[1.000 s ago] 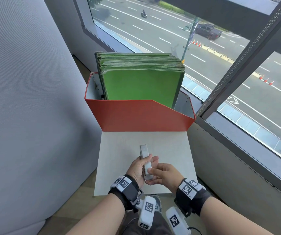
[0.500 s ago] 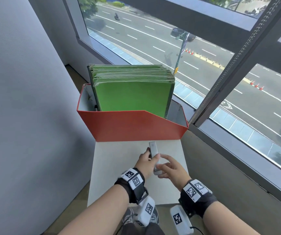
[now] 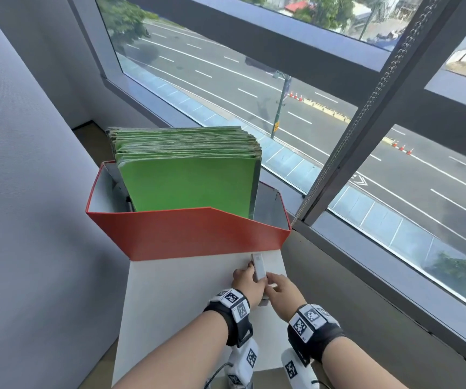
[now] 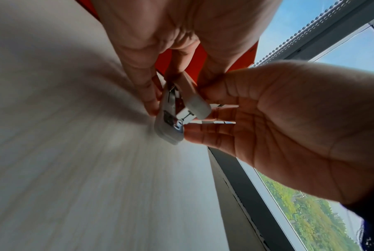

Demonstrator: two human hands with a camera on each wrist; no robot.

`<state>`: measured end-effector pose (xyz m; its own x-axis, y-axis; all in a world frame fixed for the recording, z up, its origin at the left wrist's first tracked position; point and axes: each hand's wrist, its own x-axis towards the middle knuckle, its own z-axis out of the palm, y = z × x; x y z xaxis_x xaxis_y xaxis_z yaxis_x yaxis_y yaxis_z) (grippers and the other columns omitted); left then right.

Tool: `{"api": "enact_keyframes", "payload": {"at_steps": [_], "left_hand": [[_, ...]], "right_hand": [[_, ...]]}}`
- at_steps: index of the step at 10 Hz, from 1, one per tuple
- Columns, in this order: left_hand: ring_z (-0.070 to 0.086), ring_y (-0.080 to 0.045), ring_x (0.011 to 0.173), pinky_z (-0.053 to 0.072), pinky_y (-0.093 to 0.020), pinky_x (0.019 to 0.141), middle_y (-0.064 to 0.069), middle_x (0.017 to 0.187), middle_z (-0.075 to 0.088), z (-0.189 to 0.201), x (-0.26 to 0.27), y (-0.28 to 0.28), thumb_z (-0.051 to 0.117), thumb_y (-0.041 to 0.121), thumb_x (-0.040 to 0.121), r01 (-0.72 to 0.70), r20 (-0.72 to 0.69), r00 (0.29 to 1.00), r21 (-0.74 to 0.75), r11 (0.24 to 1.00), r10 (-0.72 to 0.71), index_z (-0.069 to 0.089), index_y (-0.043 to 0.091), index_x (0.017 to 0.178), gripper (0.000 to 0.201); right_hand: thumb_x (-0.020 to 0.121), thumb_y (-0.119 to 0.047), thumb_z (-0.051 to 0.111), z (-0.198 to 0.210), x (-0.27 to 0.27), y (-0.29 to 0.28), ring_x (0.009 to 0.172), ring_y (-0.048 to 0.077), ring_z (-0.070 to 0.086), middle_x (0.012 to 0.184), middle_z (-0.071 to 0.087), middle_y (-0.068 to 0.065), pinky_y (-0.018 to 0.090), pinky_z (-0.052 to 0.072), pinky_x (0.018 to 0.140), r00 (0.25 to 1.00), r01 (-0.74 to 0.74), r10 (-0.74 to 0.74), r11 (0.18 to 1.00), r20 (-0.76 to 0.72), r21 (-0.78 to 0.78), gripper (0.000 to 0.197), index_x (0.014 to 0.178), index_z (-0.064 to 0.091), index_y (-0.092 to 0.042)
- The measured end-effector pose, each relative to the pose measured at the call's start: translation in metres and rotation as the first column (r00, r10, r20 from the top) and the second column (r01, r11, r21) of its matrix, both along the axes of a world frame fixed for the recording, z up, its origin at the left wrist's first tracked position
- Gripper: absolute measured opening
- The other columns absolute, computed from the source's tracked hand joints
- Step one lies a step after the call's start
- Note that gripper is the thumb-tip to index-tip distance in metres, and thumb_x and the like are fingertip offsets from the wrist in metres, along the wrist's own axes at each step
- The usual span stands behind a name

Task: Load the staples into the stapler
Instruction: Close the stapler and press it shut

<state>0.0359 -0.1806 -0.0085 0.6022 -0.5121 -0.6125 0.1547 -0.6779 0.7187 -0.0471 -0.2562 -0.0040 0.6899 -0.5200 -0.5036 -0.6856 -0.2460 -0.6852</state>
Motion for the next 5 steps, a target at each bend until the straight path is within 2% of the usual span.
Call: {"api": "enact_keyframes", "payload": {"at_steps": [1,2,3,4,5], "left_hand": [[0.065,-0.035,0.099,0.060,-0.038,0.079,-0.016,0.111,0.056,-0.003,0.001,-0.002,0.053,0.042,0.067,-0.029,-0.010,1.000,0.023,0.999,0.029,0.055,0.026,0.121,0.056],[0.061,-0.033,0.105,0.058,-0.035,0.085,-0.015,0.120,0.047,-0.012,0.002,-0.004,0.055,0.039,0.074,-0.018,-0.007,1.000,0.018,1.000,0.018,0.048,0.027,0.132,0.059],[0.061,-0.036,0.107,0.056,-0.041,0.090,-0.016,0.119,0.048,-0.022,0.003,-0.006,0.055,0.041,0.068,-0.029,-0.010,1.000,0.044,0.999,0.030,0.052,0.026,0.126,0.059],[0.060,-0.035,0.108,0.053,-0.037,0.093,-0.019,0.123,0.052,-0.011,0.008,-0.004,0.052,0.036,0.075,-0.004,0.028,1.000,0.040,0.999,0.003,0.050,0.020,0.128,0.056],[0.049,-0.034,0.123,0.040,-0.034,0.105,-0.021,0.133,0.049,-0.005,0.006,0.024,0.048,0.034,0.088,0.085,0.089,0.991,0.142,0.986,-0.099,0.042,0.006,0.135,0.055]], "right_hand": [[0.092,-0.016,0.048,-0.003,0.003,0.000,0.097,0.023,0.064,0.121,0.057,0.009,0.027,0.049,0.082,1.000,0.004,-0.004,1.000,-0.014,0.002,0.037,0.128,0.053,-0.009],[0.093,-0.017,0.047,-0.008,0.005,-0.001,0.096,0.022,0.063,0.120,0.056,0.008,0.028,0.049,0.085,1.000,-0.004,0.004,1.000,-0.015,-0.011,0.038,0.130,0.052,-0.011],[0.093,-0.016,0.046,-0.006,0.006,-0.001,0.095,0.021,0.062,0.123,0.055,0.009,0.025,0.047,0.084,0.999,-0.034,0.033,0.999,-0.033,-0.029,0.039,0.131,0.051,-0.012],[0.092,-0.020,0.048,-0.004,0.006,-0.004,0.095,0.020,0.062,0.123,0.057,0.007,0.027,0.048,0.086,0.999,-0.019,0.019,1.000,-0.028,-0.017,0.041,0.132,0.049,-0.016],[0.091,-0.017,0.051,0.013,-0.003,-0.004,0.091,0.015,0.060,0.122,0.057,0.005,0.021,0.043,0.082,1.000,0.004,-0.004,1.000,0.004,-0.021,0.042,0.132,0.048,-0.019]]}}
